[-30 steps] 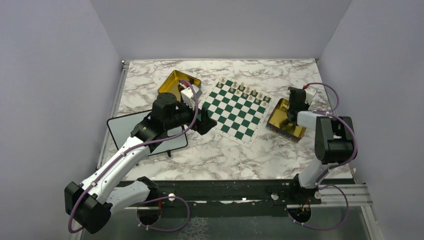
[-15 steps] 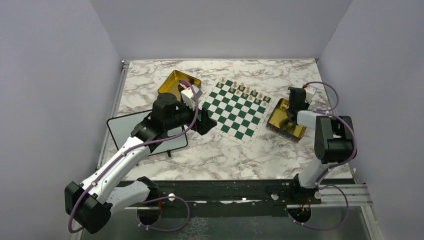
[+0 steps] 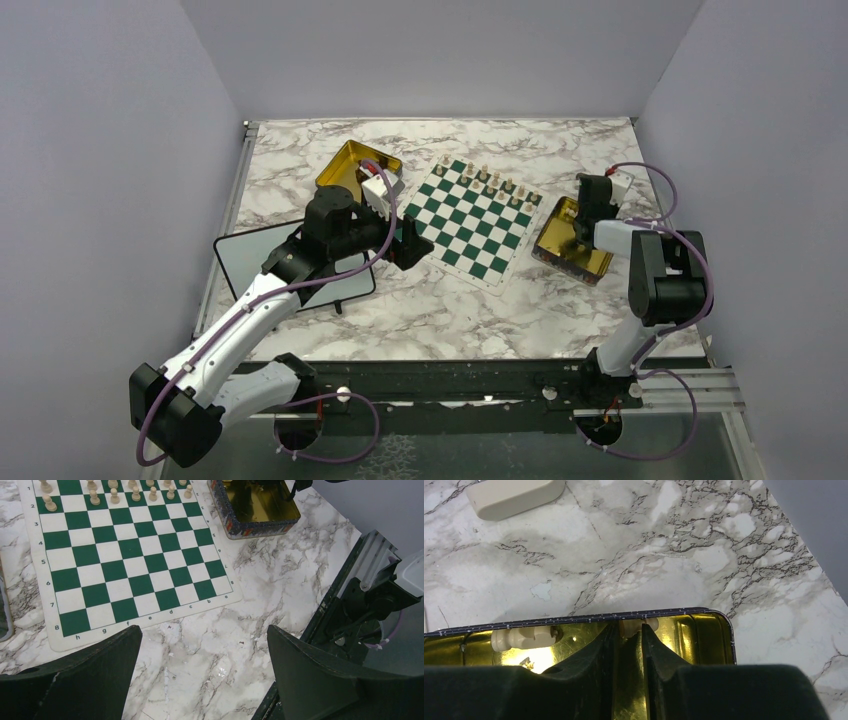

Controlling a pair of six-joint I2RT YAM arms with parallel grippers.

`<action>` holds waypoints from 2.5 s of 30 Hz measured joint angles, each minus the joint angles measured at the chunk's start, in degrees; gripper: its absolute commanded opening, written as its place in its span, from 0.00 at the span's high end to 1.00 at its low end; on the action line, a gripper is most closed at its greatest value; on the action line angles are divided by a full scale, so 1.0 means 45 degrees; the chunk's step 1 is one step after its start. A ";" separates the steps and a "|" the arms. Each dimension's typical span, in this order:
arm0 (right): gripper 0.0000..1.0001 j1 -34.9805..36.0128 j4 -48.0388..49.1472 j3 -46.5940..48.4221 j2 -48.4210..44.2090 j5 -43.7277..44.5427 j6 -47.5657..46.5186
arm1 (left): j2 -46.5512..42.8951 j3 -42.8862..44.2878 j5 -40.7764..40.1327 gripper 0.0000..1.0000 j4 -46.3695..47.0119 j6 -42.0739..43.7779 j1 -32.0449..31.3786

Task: Set up the chess pieces on the board
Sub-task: Pick up the chess piece from the storage box.

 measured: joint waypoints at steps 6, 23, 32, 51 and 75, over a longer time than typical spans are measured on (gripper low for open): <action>0.74 -0.0039 0.0019 0.0000 0.0039 0.0000 -0.0083 | -0.0005 0.0000 -0.0005 0.04 0.0000 0.0000 0.0000; 0.84 -0.0044 -0.0024 0.0000 0.0117 -0.0583 -0.0661 | -0.0063 0.0000 -0.0005 0.04 0.0000 0.0000 0.0000; 0.84 -0.0044 -0.0952 0.0000 -0.0797 -0.2244 -0.1161 | -0.0063 0.0000 0.0005 0.04 0.0010 -0.0010 0.0000; 0.89 0.0194 -0.2909 -0.0238 -0.2385 -0.4279 -0.1501 | -0.0058 -0.0238 0.0267 0.05 0.0442 -0.0359 0.0000; 0.89 0.0729 -0.3390 -0.0107 -0.3886 -0.4255 -0.2021 | 0.0529 -0.0340 -0.0034 0.08 0.0578 -0.0636 0.0000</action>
